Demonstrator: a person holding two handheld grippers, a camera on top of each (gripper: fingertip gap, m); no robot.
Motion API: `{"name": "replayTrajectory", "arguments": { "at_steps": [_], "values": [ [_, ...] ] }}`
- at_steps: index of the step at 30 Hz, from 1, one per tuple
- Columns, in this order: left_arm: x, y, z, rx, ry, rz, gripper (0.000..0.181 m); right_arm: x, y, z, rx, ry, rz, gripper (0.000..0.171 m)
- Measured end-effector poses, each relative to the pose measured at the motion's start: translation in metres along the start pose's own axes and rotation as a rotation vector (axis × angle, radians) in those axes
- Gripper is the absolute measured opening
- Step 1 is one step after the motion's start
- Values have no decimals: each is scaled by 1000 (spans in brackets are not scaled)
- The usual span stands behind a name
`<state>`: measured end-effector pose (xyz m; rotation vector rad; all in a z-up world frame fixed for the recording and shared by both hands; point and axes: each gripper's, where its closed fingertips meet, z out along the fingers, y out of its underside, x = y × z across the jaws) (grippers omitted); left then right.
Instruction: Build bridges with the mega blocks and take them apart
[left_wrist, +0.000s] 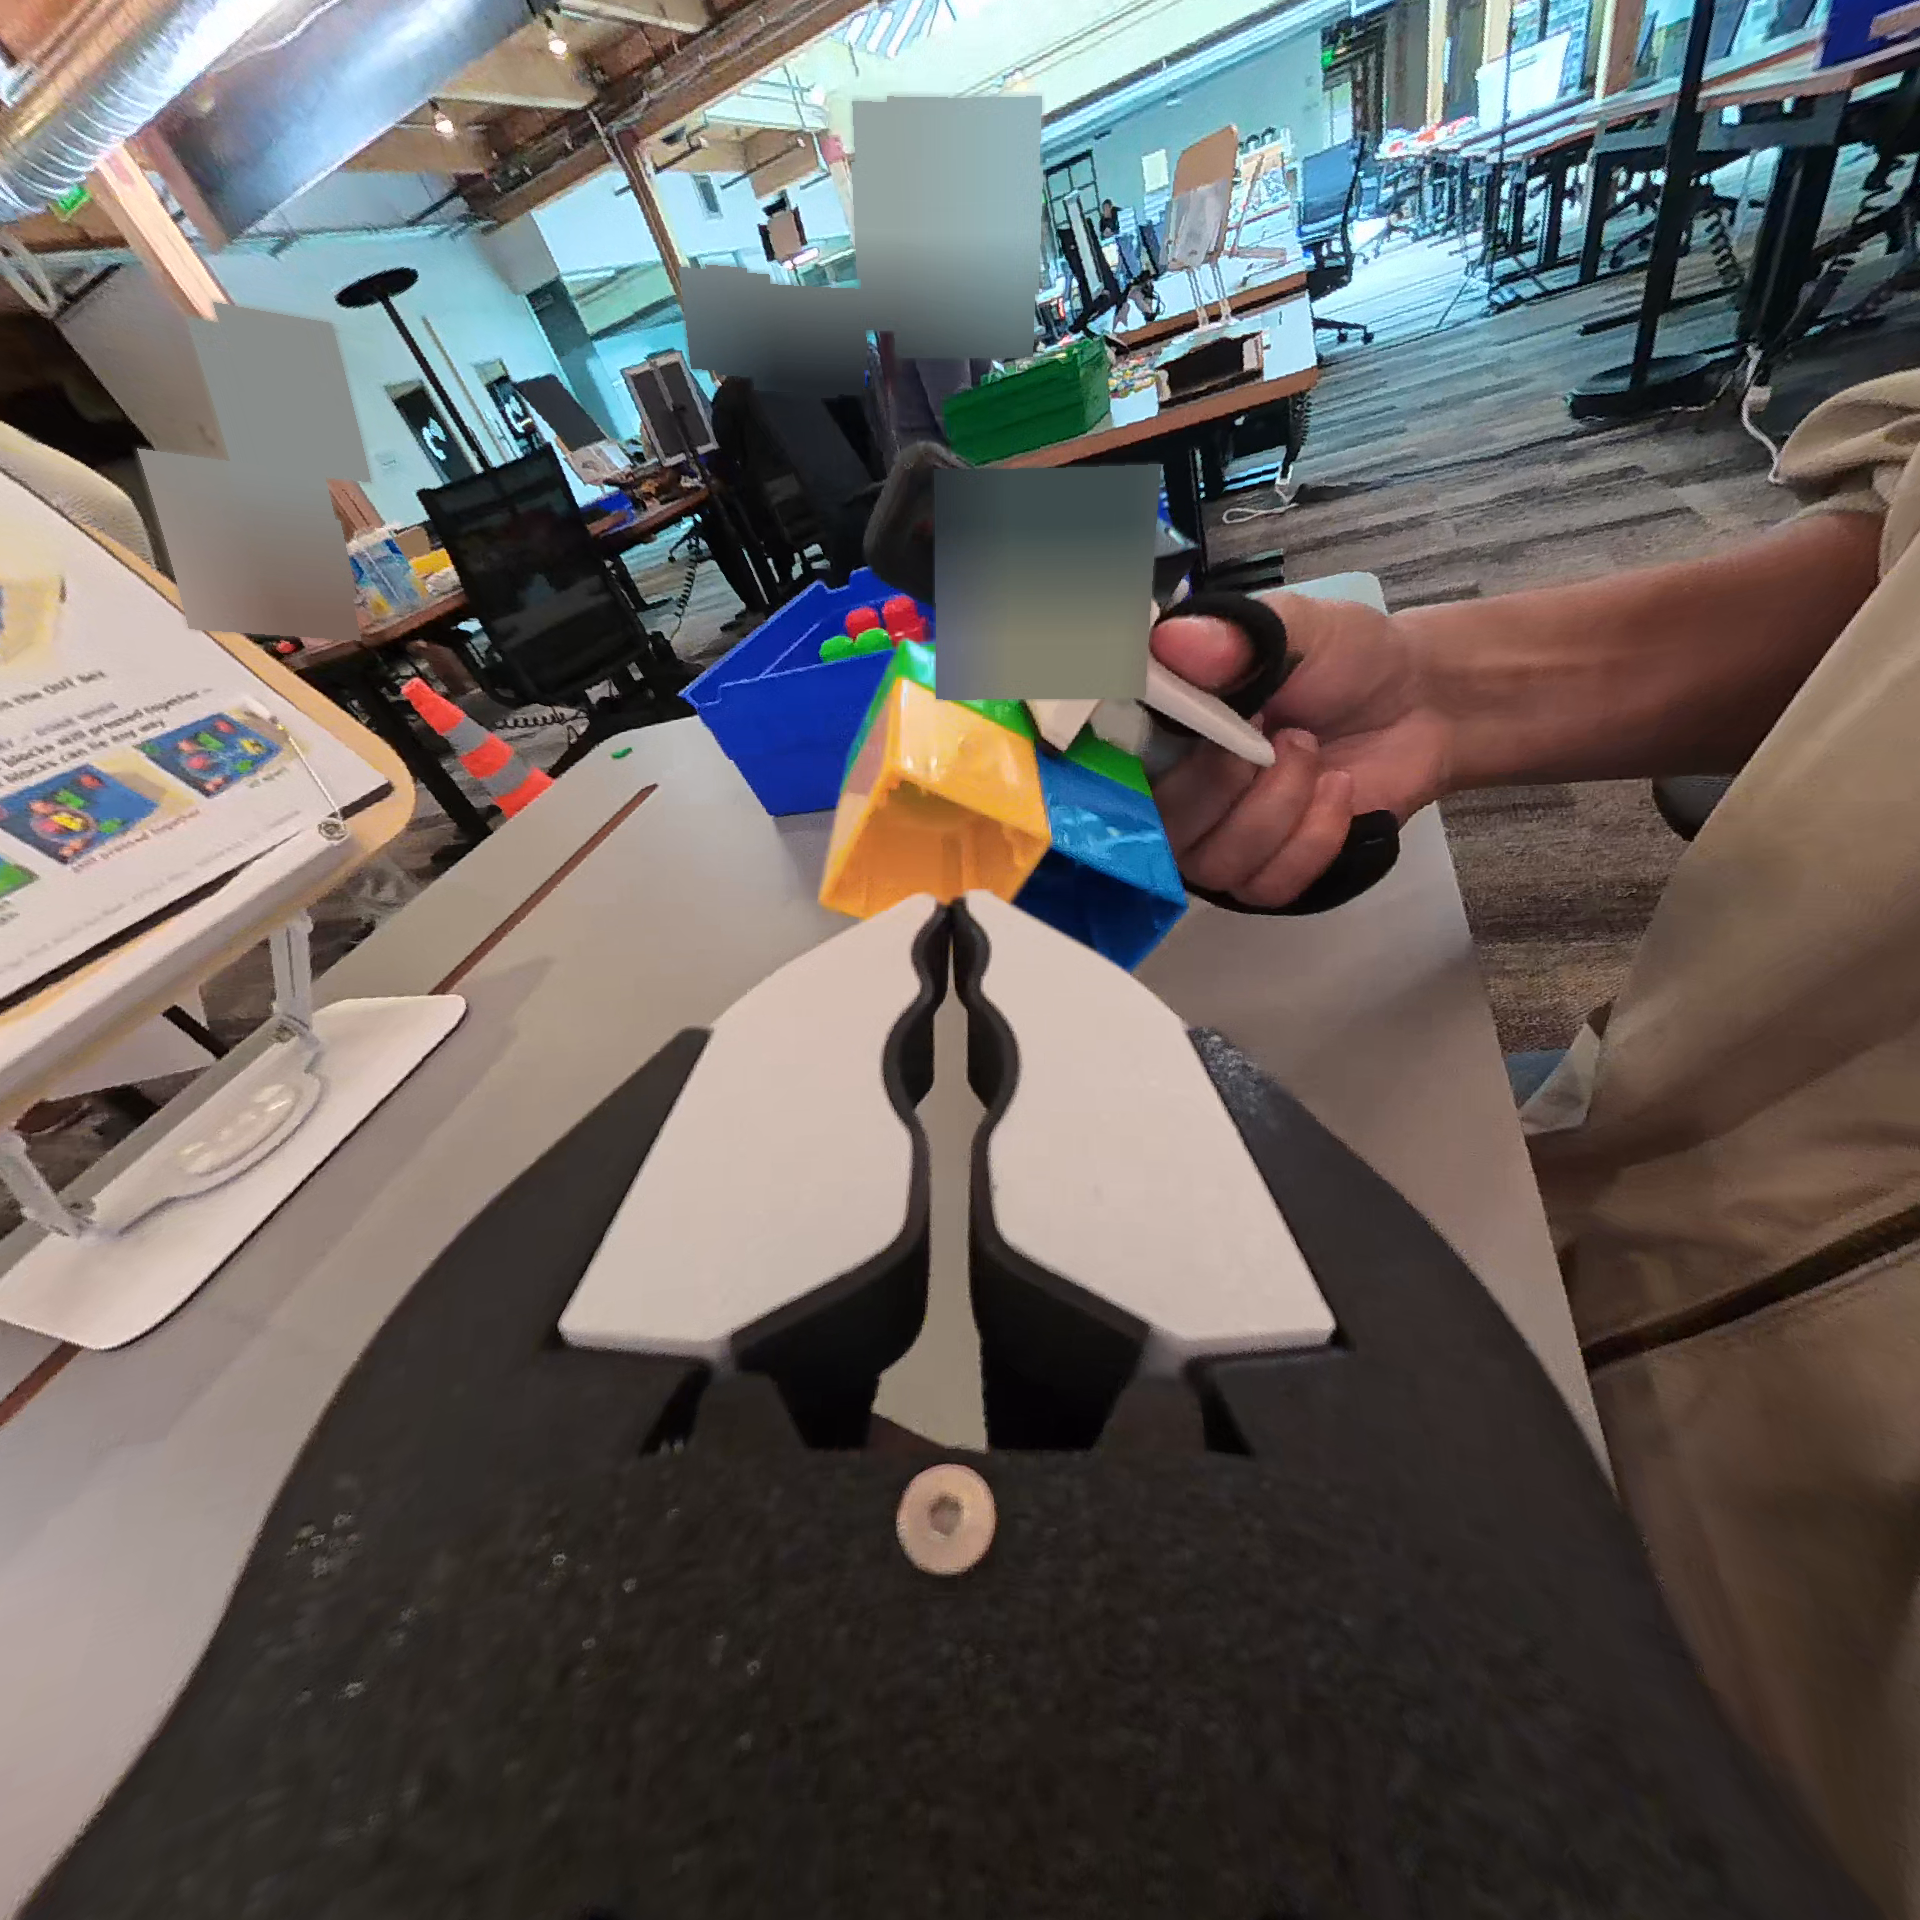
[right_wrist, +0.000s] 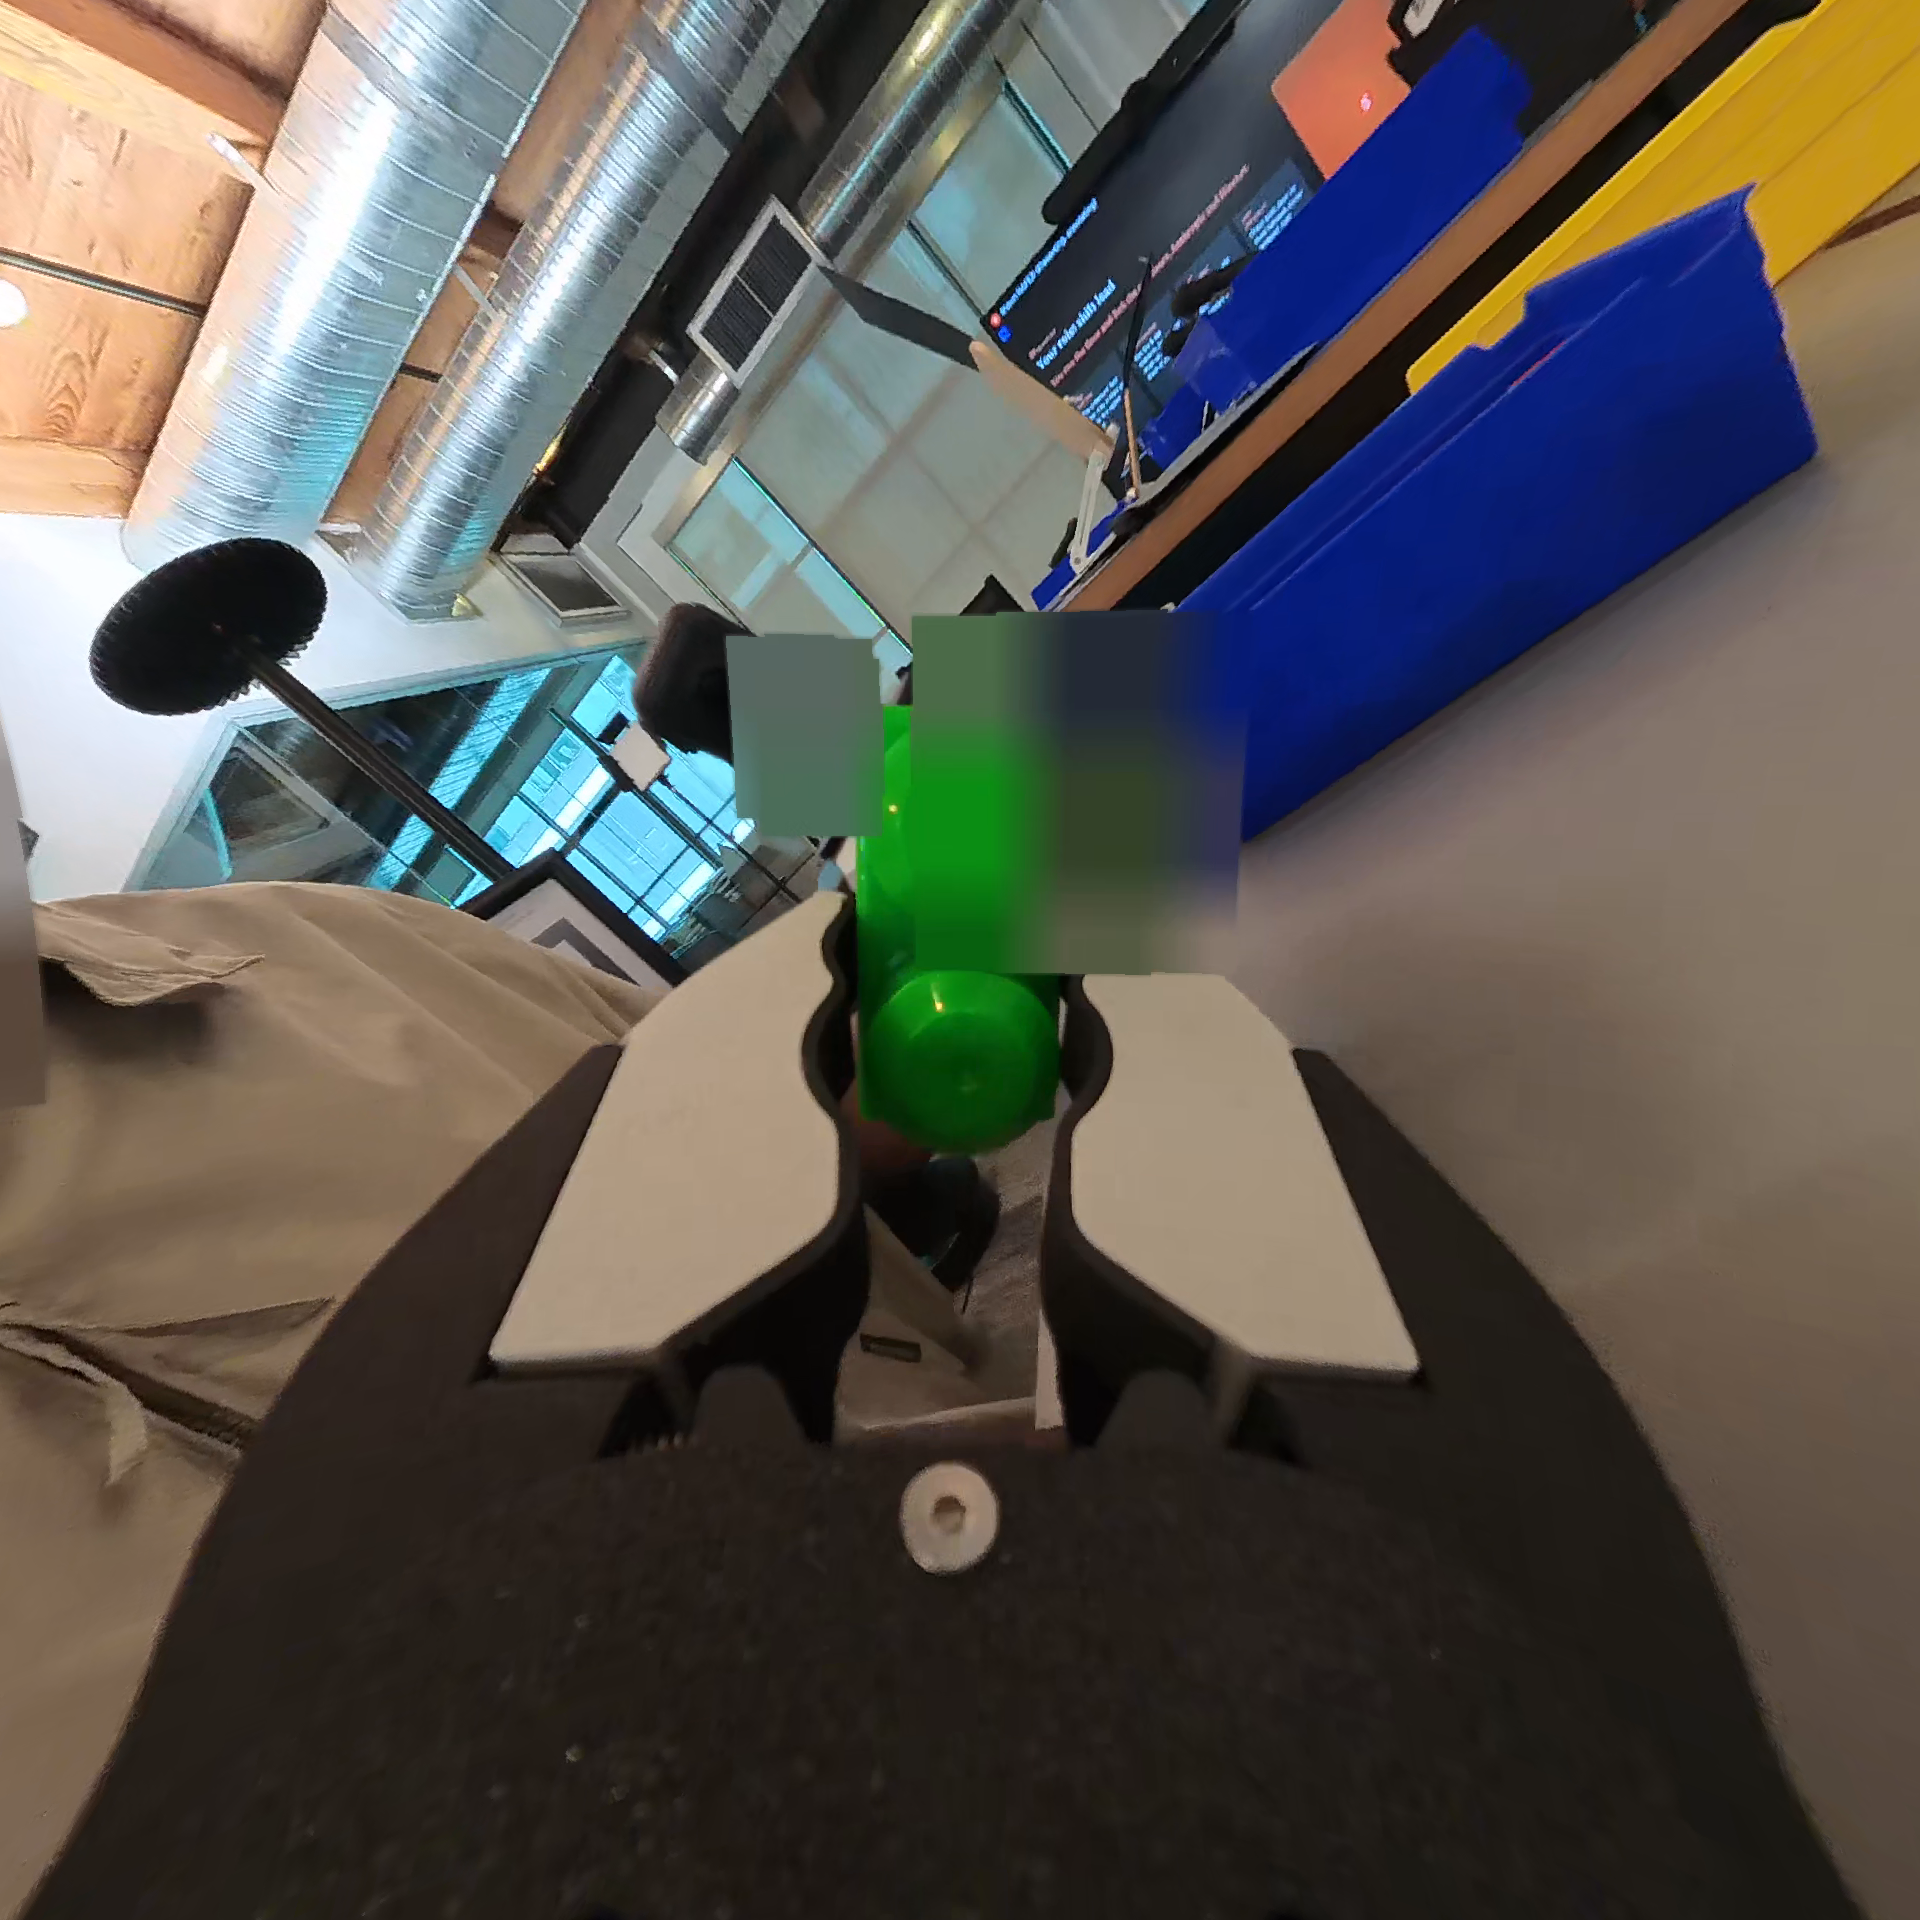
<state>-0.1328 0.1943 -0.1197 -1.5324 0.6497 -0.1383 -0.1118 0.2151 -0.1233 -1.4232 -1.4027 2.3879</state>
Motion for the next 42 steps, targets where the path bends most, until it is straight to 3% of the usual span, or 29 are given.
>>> {"name": "replayTrajectory", "arguments": {
  "at_steps": [29,33,35,42],
  "values": [
    [4,18,15,-77,56,-27,0,10,19,4,-192,101,-67,36],
    [-8,-6,12,42,36,-97,0,3,38,18,-242,18,-53,36],
    [-16,5,10,-77,-21,42,0,10,35,20,-216,73,-64,36],
    [-23,6,4,-65,-48,8,0,16,15,10,-161,85,-68,36]
  ]
}}
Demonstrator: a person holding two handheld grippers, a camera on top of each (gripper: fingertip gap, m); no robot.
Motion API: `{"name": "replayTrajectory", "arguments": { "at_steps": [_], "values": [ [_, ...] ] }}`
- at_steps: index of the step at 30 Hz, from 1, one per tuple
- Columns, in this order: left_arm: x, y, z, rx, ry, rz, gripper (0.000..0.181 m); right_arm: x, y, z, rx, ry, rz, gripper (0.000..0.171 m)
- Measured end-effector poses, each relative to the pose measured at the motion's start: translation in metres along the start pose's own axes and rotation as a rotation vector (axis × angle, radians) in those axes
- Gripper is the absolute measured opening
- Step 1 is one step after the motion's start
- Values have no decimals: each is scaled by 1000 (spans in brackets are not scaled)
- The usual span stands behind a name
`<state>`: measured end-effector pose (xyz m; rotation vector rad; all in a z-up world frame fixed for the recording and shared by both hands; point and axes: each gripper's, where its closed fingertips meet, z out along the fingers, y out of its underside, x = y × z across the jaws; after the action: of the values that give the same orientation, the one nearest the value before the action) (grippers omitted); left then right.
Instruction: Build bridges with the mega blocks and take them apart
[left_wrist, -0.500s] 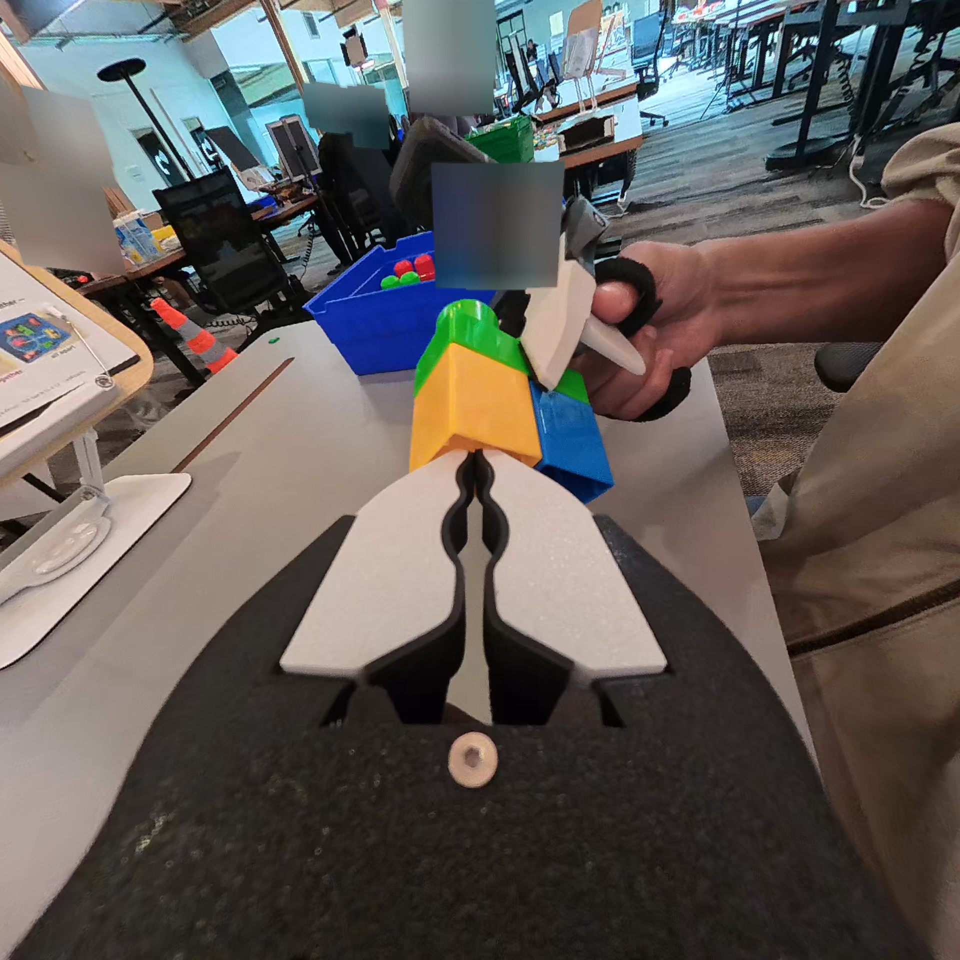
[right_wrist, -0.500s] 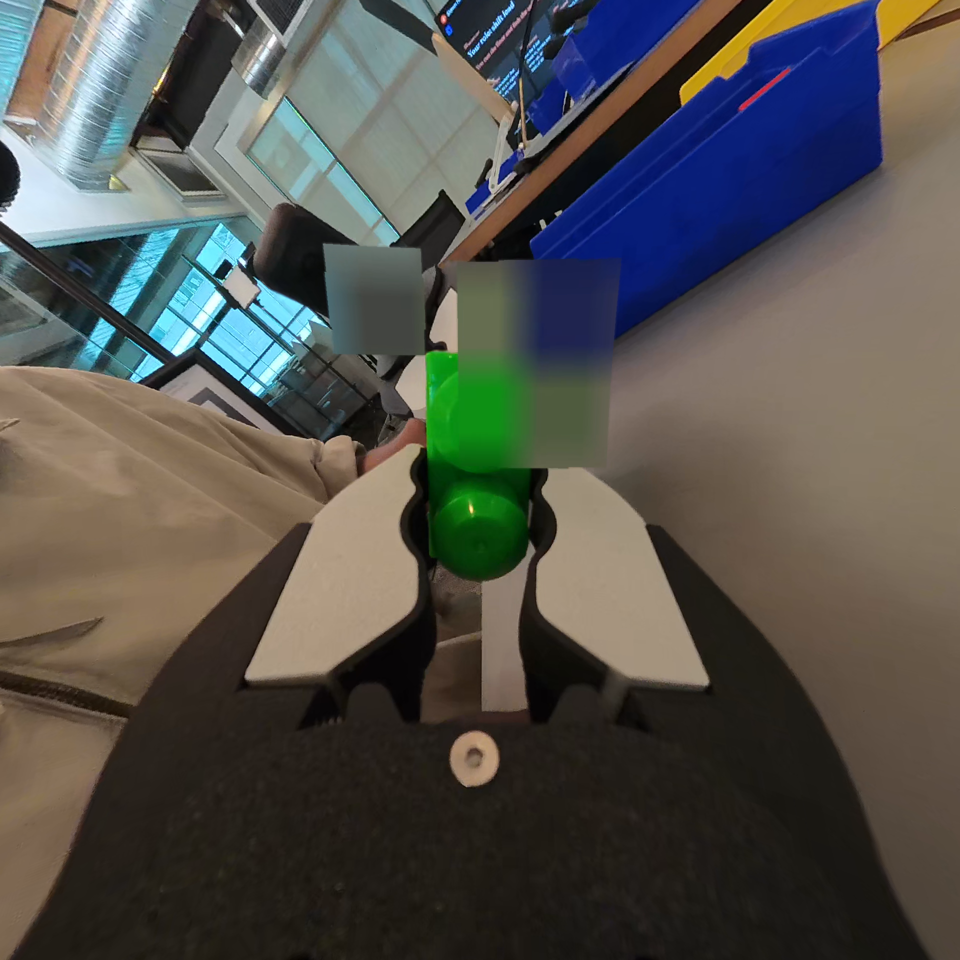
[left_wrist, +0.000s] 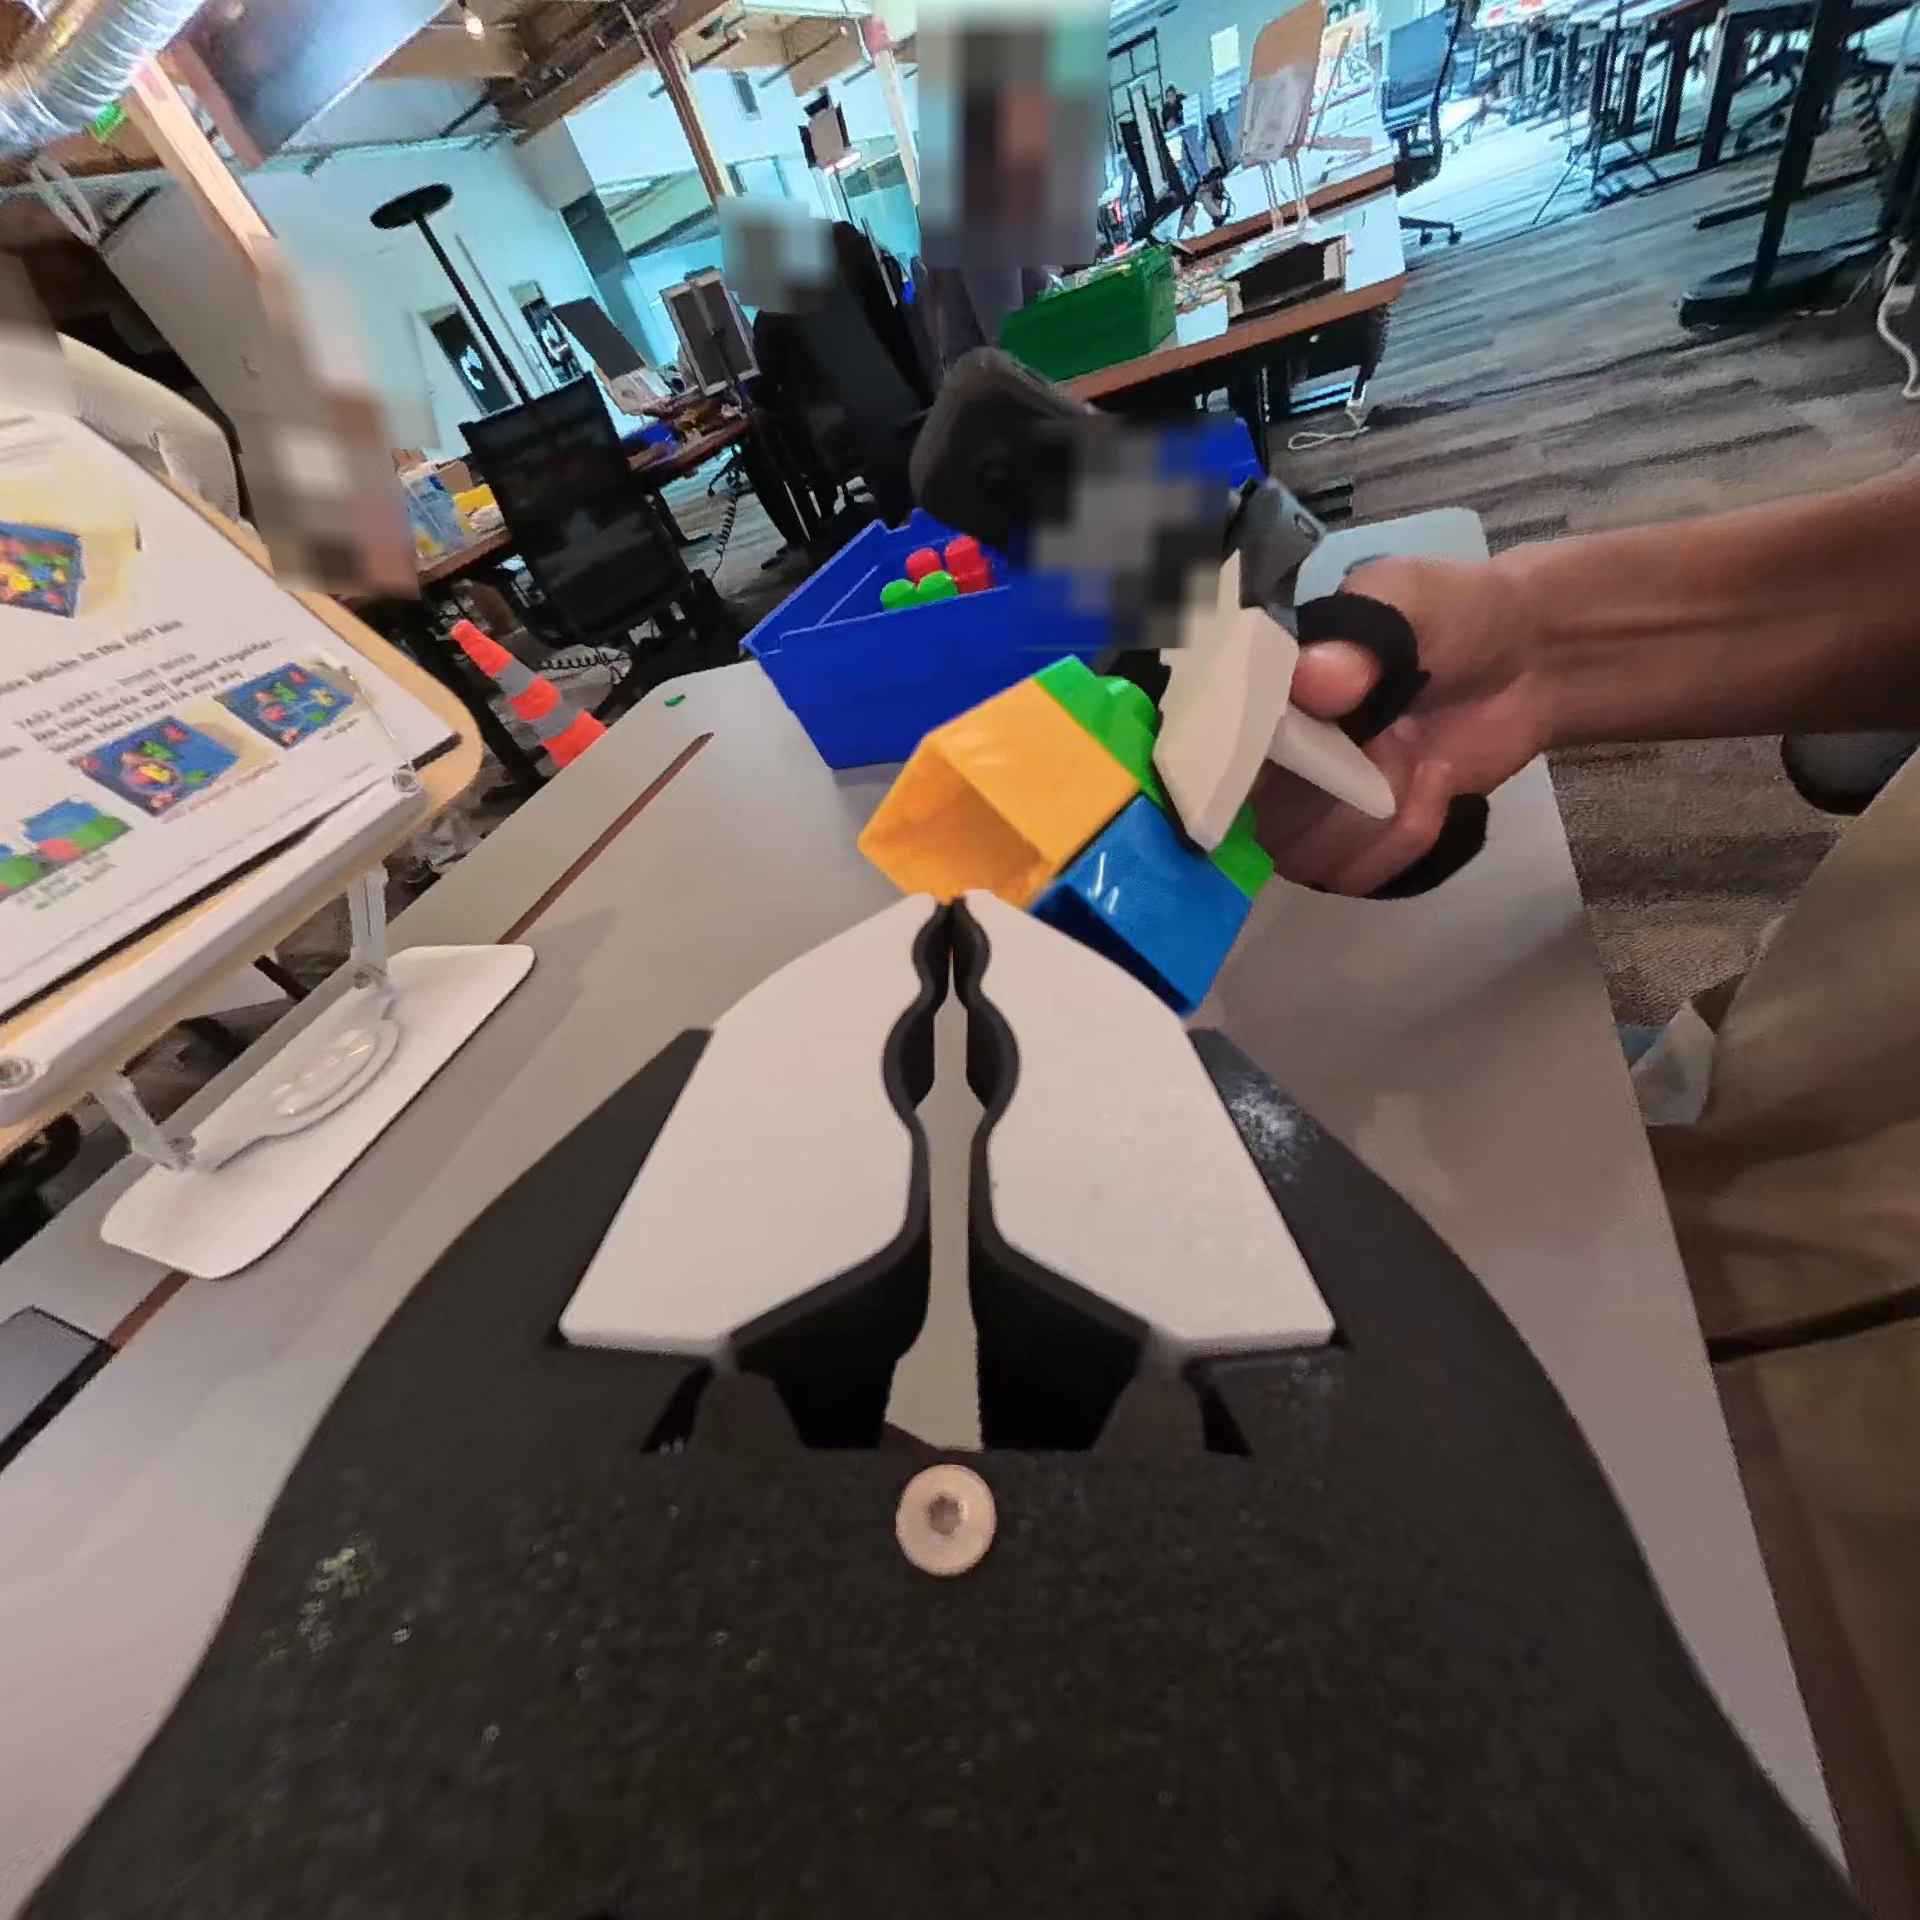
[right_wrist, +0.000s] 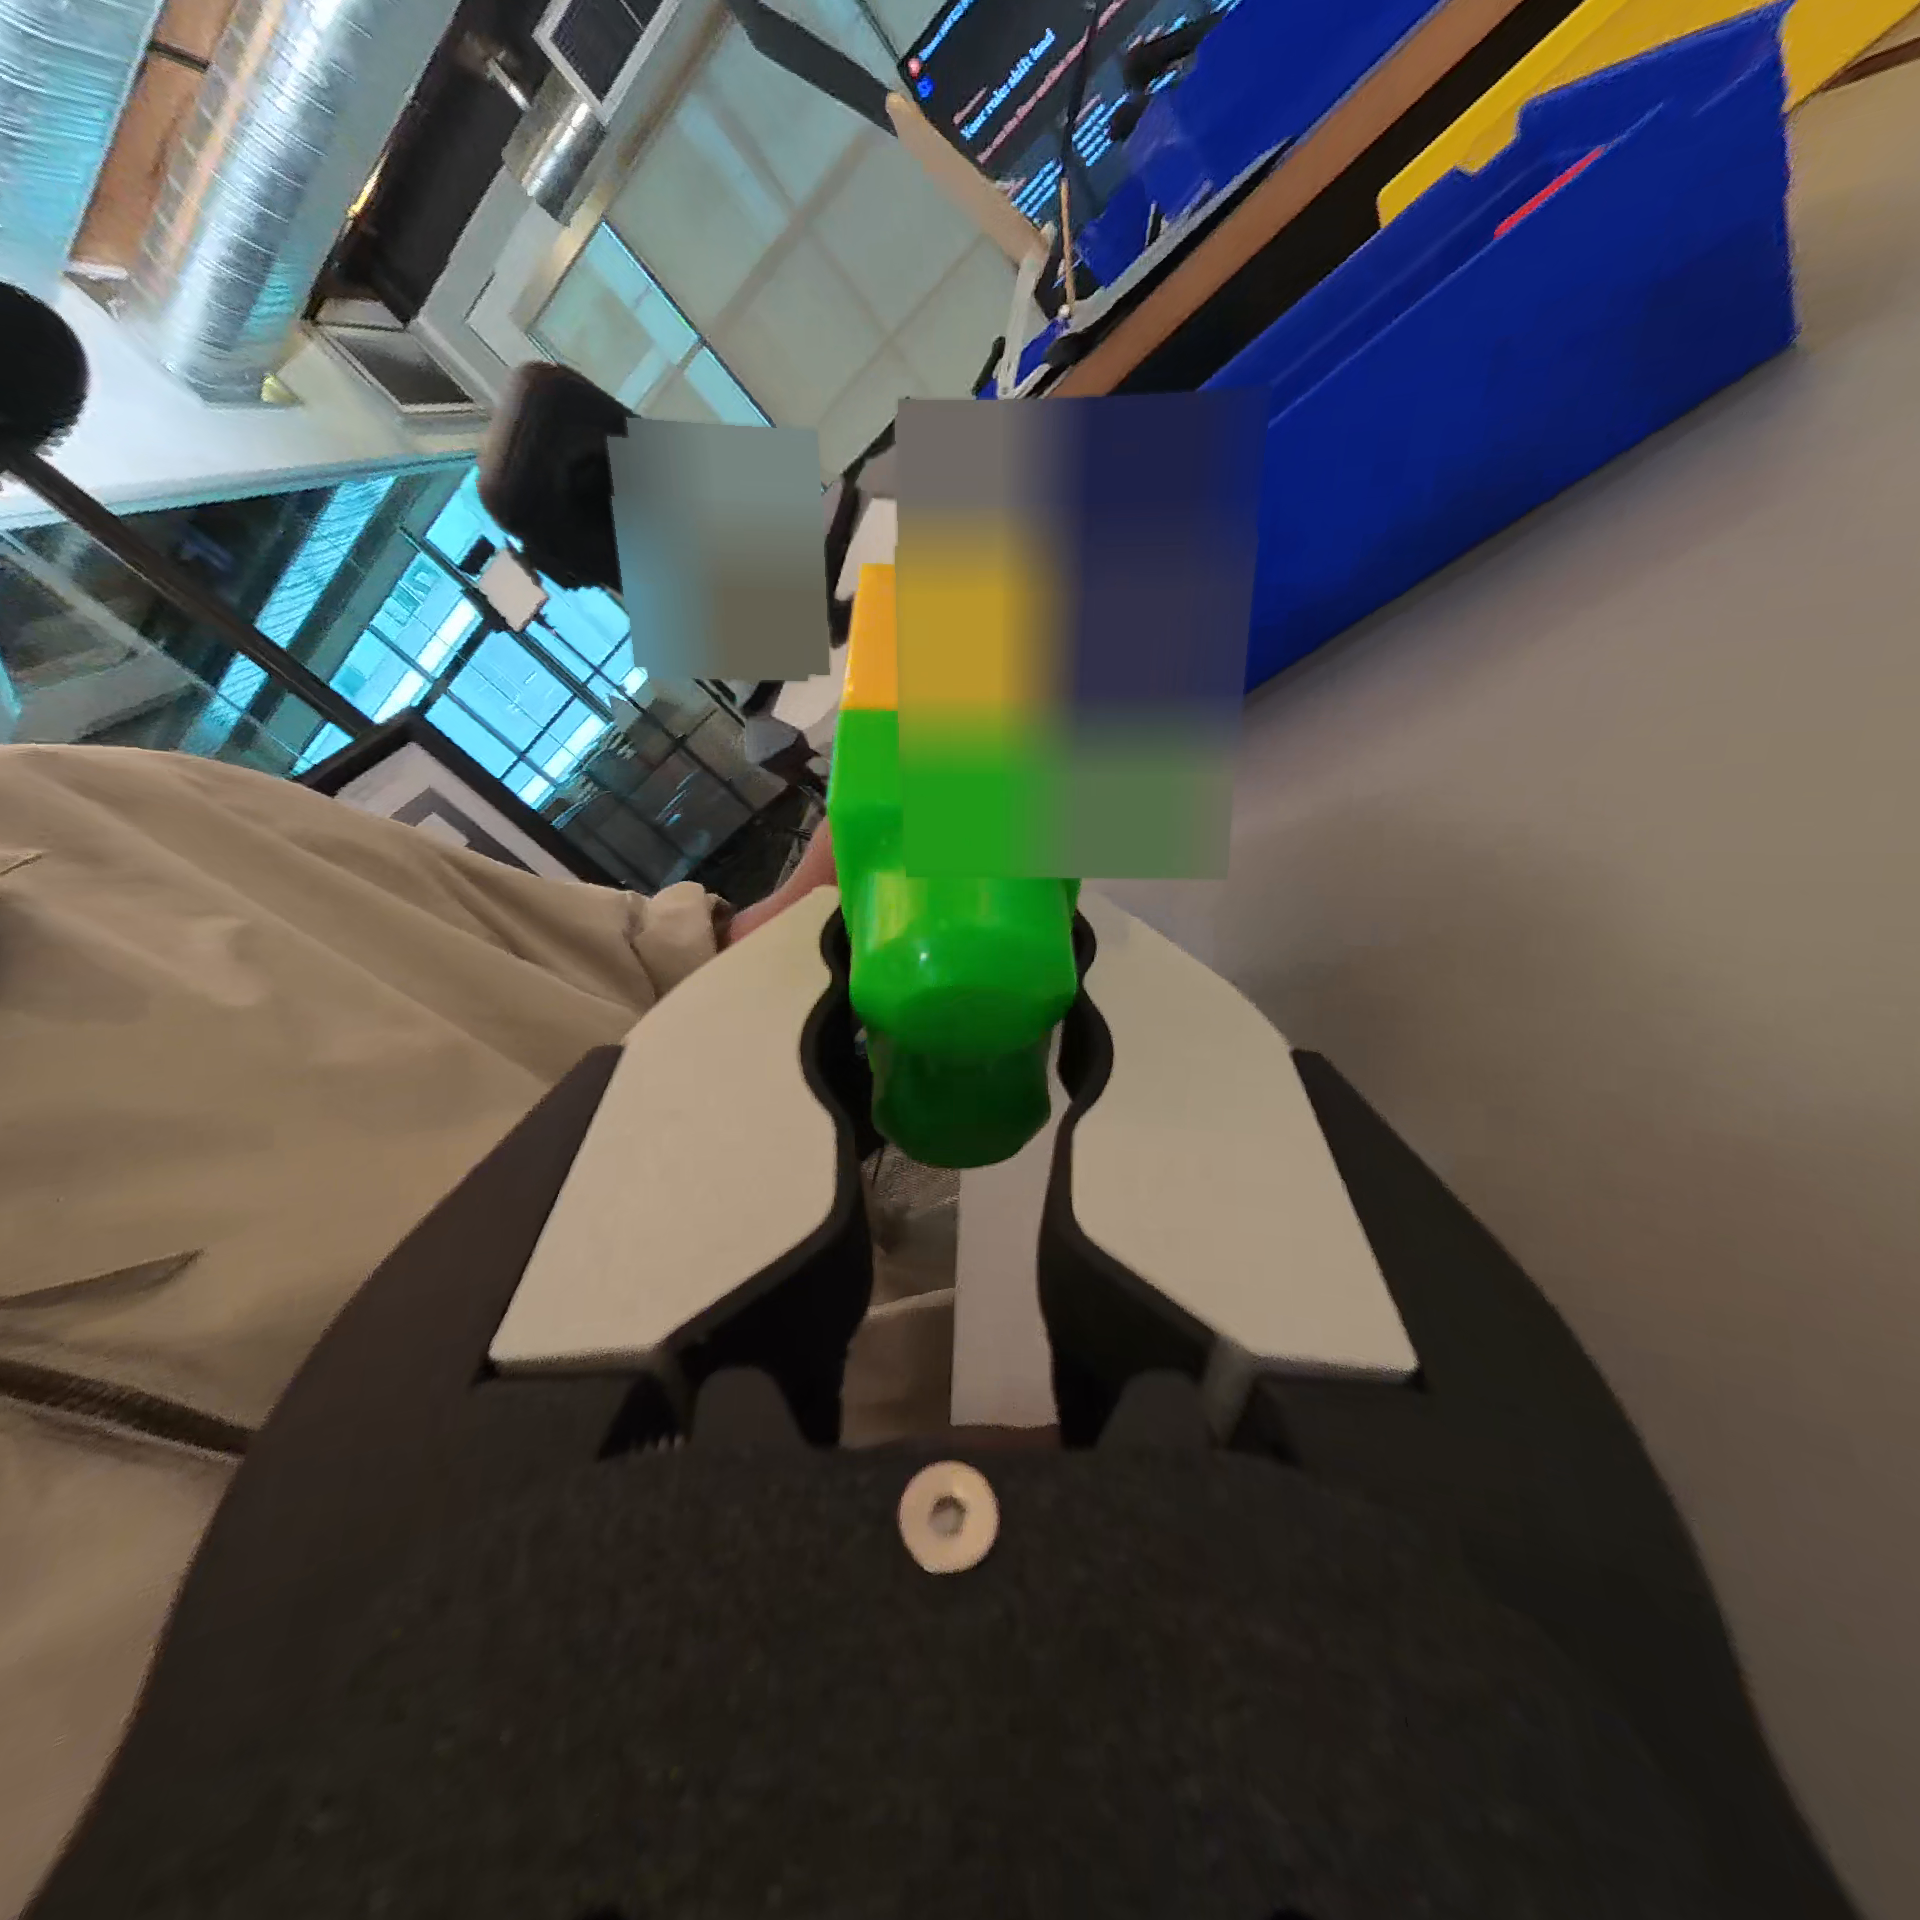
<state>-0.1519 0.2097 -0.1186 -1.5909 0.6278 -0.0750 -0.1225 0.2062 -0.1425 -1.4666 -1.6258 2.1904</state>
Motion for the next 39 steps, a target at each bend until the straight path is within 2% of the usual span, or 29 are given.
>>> {"name": "replayTrajectory", "arguments": {
  "at_steps": [15,24,30,39],
  "values": [
    [22,7,10,63,90,-125,0,3,-12,-3,56,0,51,36],
    [23,15,11,17,83,-86,0,5,-10,-5,60,-6,54,36],
    [4,8,-3,77,37,-134,0,3,-7,-8,28,-2,43,36],
    [8,7,-1,92,34,-129,0,4,-5,-2,22,-7,58,36]
  ]
}}
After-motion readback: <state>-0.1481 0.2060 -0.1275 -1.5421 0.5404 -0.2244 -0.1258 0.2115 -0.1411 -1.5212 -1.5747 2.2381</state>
